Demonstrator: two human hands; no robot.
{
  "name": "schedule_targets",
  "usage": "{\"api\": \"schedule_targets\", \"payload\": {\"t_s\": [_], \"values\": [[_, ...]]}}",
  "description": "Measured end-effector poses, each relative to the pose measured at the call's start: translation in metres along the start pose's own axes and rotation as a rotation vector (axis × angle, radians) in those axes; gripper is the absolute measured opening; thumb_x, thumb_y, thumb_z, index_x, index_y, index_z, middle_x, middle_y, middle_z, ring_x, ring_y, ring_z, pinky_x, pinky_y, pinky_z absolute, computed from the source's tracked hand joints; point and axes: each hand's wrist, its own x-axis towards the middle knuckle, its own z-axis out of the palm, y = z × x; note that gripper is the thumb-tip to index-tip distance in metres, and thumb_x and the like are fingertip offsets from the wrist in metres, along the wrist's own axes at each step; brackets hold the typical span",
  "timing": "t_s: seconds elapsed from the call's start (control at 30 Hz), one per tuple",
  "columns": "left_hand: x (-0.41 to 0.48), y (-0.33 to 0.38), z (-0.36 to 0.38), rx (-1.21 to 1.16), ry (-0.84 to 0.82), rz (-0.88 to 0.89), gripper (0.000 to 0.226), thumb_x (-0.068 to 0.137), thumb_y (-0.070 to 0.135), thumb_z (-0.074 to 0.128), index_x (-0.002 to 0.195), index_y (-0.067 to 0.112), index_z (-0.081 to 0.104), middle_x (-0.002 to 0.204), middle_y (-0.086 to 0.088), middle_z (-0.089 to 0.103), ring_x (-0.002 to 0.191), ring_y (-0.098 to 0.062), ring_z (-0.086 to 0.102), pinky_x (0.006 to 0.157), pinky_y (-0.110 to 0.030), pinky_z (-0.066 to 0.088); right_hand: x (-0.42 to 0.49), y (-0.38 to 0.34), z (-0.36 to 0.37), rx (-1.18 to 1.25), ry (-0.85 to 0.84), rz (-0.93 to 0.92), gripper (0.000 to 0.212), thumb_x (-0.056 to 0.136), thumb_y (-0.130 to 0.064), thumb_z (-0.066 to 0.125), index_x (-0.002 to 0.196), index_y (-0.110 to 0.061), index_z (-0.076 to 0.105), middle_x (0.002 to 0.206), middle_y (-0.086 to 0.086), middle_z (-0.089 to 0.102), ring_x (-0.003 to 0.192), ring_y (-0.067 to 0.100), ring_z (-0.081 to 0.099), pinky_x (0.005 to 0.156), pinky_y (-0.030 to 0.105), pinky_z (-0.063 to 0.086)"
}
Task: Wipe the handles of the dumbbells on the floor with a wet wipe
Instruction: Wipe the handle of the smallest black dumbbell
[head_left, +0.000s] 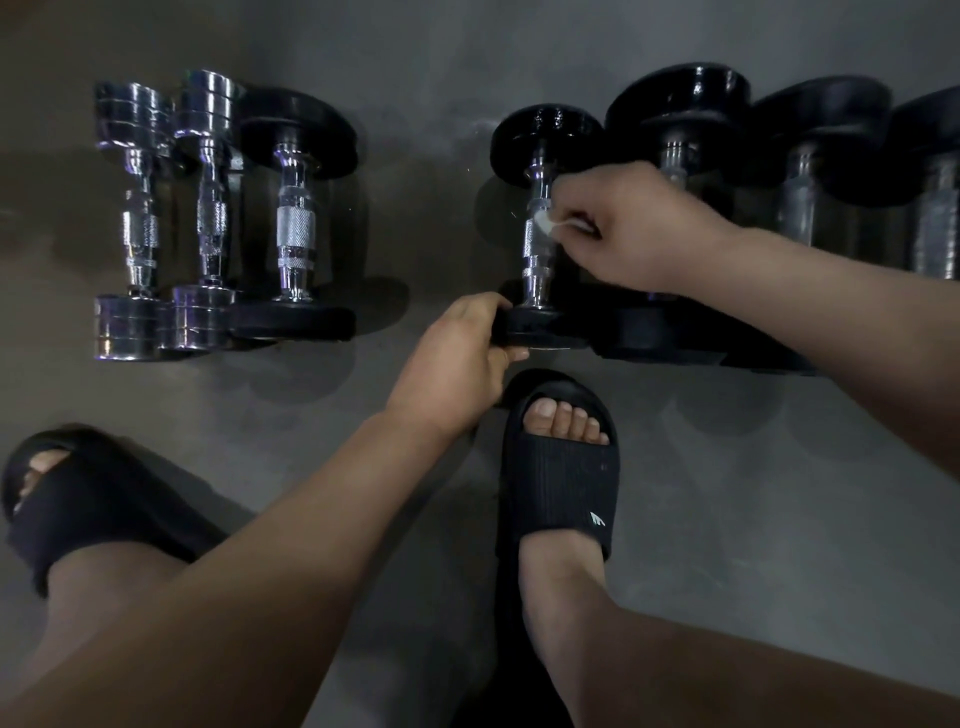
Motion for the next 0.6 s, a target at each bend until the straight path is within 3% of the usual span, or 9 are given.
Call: {"api": "schedule_targets", "payload": {"t_s": [0.1, 0.2, 0.27, 0.33, 0.4, 0.47, 0.53, 0.6], "values": [[0.000, 0.000, 0.000, 0.003, 0.002, -0.001, 0.038, 0.087, 0.013, 0.074, 0.123, 0.012, 0.062, 0.118, -0.008, 0.066, 0.109, -0.022, 0.059, 0.085, -0.011, 0.033, -0.004, -0.003, 0.010, 0.105, 0.122, 0.177, 0.025, 0.095, -0.034, 0.058, 0.079, -0.016, 0.055, 0.067, 0.002, 0.059, 0.065, 0.023, 0.058, 0.064, 0.037, 0.049], [0.001, -0.001, 0.002, 0.008, 0.000, -0.007, 0.037, 0.087, 0.011, 0.072, 0.122, 0.013, 0.061, 0.118, -0.007, 0.065, 0.109, -0.022, 0.060, 0.085, -0.013, 0.035, -0.011, -0.006, 0.011, 0.132, 0.043, 0.100, 0.023, 0.093, -0.022, 0.065, 0.074, -0.012, 0.055, 0.063, 0.000, 0.055, 0.060, 0.019, 0.053, 0.061, 0.037, 0.048], [0.000, -0.002, 0.004, 0.005, 0.007, -0.009, 0.037, 0.088, 0.010, 0.071, 0.123, 0.014, 0.061, 0.118, -0.006, 0.065, 0.108, -0.022, 0.060, 0.085, -0.014, 0.037, -0.011, -0.002, 0.009, 0.144, -0.010, 0.087, 0.025, 0.093, -0.026, 0.067, 0.073, -0.016, 0.056, 0.064, -0.003, 0.056, 0.061, 0.016, 0.054, 0.064, 0.036, 0.050], [0.000, -0.002, 0.005, 0.002, 0.017, -0.001, 0.037, 0.087, 0.010, 0.070, 0.122, 0.015, 0.061, 0.117, -0.005, 0.065, 0.107, -0.022, 0.060, 0.086, -0.019, 0.040, -0.005, 0.001, 0.009, 0.136, 0.052, 0.221, 0.029, 0.092, -0.042, 0.063, 0.075, -0.020, 0.055, 0.064, -0.005, 0.058, 0.064, 0.012, 0.055, 0.079, 0.040, 0.054], [0.000, -0.001, 0.005, 0.003, 0.021, 0.010, 0.037, 0.087, 0.012, 0.071, 0.122, 0.015, 0.061, 0.116, -0.005, 0.065, 0.106, -0.022, 0.060, 0.087, -0.023, 0.043, 0.000, 0.007, 0.011, 0.132, 0.135, 0.379, 0.030, 0.090, -0.051, 0.057, 0.081, -0.022, 0.057, 0.066, -0.008, 0.062, 0.070, 0.011, 0.061, 0.093, 0.051, 0.052], [-0.001, 0.000, 0.004, -0.006, 0.023, 0.009, 0.036, 0.086, 0.011, 0.071, 0.120, 0.014, 0.062, 0.115, -0.006, 0.066, 0.105, -0.023, 0.060, 0.087, -0.023, 0.042, 0.002, 0.009, 0.015, 0.202, 0.146, 0.420, 0.026, 0.089, -0.044, 0.057, 0.081, -0.019, 0.059, 0.069, -0.003, 0.066, 0.074, 0.020, 0.068, 0.087, 0.055, 0.056], [-0.001, -0.001, 0.004, -0.016, 0.030, 0.003, 0.035, 0.086, 0.008, 0.070, 0.120, 0.013, 0.062, 0.114, -0.006, 0.066, 0.105, -0.022, 0.061, 0.086, -0.020, 0.041, -0.001, 0.007, 0.019, 0.303, 0.134, 0.397, 0.022, 0.089, -0.036, 0.060, 0.078, -0.017, 0.060, 0.069, 0.003, 0.068, 0.070, 0.024, 0.070, 0.072, 0.050, 0.060], [-0.001, -0.001, 0.003, -0.026, 0.029, -0.008, 0.035, 0.086, 0.007, 0.070, 0.120, 0.013, 0.062, 0.115, -0.005, 0.066, 0.106, -0.021, 0.061, 0.087, -0.019, 0.042, -0.005, 0.005, 0.018, 0.294, 0.132, 0.345, 0.024, 0.092, -0.036, 0.062, 0.079, -0.017, 0.062, 0.069, 0.002, 0.067, 0.068, 0.022, 0.068, 0.068, 0.044, 0.059]]}}
